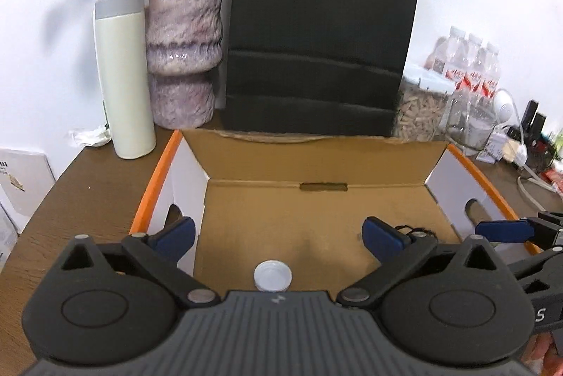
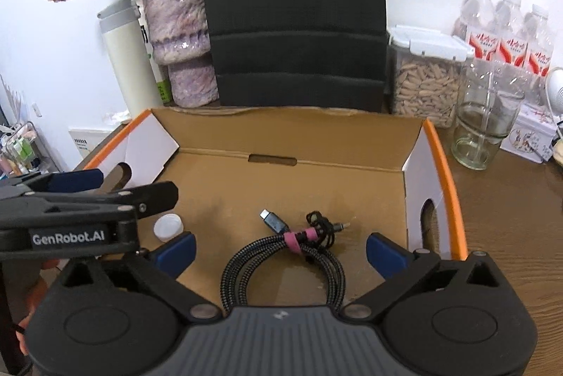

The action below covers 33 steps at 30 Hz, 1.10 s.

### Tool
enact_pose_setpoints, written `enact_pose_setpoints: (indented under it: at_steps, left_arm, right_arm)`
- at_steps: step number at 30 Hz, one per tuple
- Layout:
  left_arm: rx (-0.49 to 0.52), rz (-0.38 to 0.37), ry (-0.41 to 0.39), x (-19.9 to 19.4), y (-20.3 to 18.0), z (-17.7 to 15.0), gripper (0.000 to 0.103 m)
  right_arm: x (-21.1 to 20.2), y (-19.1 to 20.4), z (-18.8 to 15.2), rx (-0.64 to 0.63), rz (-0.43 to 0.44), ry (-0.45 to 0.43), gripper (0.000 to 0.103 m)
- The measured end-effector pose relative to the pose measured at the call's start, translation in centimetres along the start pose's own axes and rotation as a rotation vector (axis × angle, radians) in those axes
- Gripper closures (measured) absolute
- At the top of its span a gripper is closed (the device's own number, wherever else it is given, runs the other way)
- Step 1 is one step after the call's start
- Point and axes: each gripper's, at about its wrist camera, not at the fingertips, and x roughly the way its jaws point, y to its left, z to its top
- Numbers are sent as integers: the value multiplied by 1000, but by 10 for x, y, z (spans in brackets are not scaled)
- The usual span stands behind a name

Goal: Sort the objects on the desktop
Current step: 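Open both tools to drop the cap and cable into the box, then withdraw both tools from the box back toward the table objects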

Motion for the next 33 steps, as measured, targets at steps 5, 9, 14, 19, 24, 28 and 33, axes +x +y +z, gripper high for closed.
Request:
enact_pose_setpoints:
  at_steps: [5,9,14,19,24,28,33]
  left_arm:
    - [-22,3,-28,-10,4,5,0]
    - [-43,-13,-63,-26,9,9,0]
    - [-62,-56,-123,-56,13,12,0]
    - [-60,-63,-198,-92,14,9,0]
    - [-86,-85,-277,-131,16,-1,0]
    - [-81,-94,-304,-159,17,-12,0]
    - [-89,-93,-305,-183,28,-33,0]
  right_arm:
    - [-13,-1,3,-3,-24,-35,0]
    - [-28,0,4,-9,-29,-72,0]
    - [-54,4,-2,-23,-27,-128,0]
    - [-84,10,-12,-33,-28,-186,0]
    - [-117,17,-26,-23,-28,-247,0]
    - [-145,25,-40,-26,-24,-282,0]
    - [-174,32,-68,-30,-25,-331,0]
